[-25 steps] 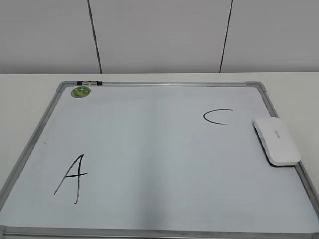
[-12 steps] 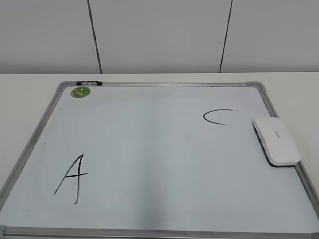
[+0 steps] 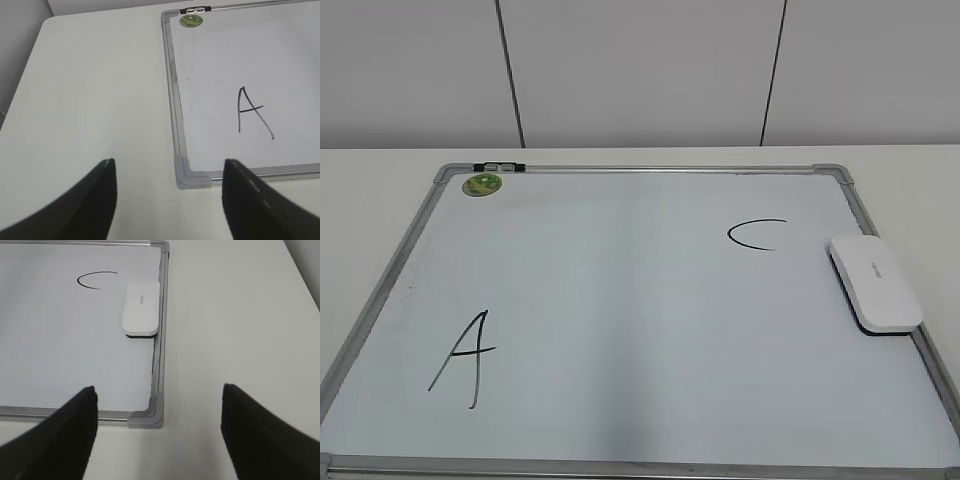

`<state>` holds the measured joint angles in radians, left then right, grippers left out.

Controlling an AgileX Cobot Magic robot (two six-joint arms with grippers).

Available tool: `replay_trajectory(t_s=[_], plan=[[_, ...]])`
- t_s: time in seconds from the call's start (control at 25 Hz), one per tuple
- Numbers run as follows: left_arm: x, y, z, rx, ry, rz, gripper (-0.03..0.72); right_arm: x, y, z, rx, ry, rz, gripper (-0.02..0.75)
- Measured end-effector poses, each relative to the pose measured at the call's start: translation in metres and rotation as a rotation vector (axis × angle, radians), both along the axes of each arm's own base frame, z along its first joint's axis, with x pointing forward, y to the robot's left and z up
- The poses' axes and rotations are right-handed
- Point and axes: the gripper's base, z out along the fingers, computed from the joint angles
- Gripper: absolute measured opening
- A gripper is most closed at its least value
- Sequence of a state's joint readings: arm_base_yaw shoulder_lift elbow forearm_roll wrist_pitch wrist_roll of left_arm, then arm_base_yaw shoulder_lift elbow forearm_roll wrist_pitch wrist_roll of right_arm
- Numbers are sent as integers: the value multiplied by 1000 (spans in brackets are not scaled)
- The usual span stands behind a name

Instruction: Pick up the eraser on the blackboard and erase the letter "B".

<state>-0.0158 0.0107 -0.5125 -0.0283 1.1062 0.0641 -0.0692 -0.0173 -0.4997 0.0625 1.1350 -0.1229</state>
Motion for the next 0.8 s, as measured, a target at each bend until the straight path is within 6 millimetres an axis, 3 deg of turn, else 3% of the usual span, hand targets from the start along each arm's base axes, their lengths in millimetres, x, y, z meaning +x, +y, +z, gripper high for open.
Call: replay_trajectory(t_s=[0.8], plan=[[0,0,0,0,0,0,449,0,0,0,0,0,0,592]])
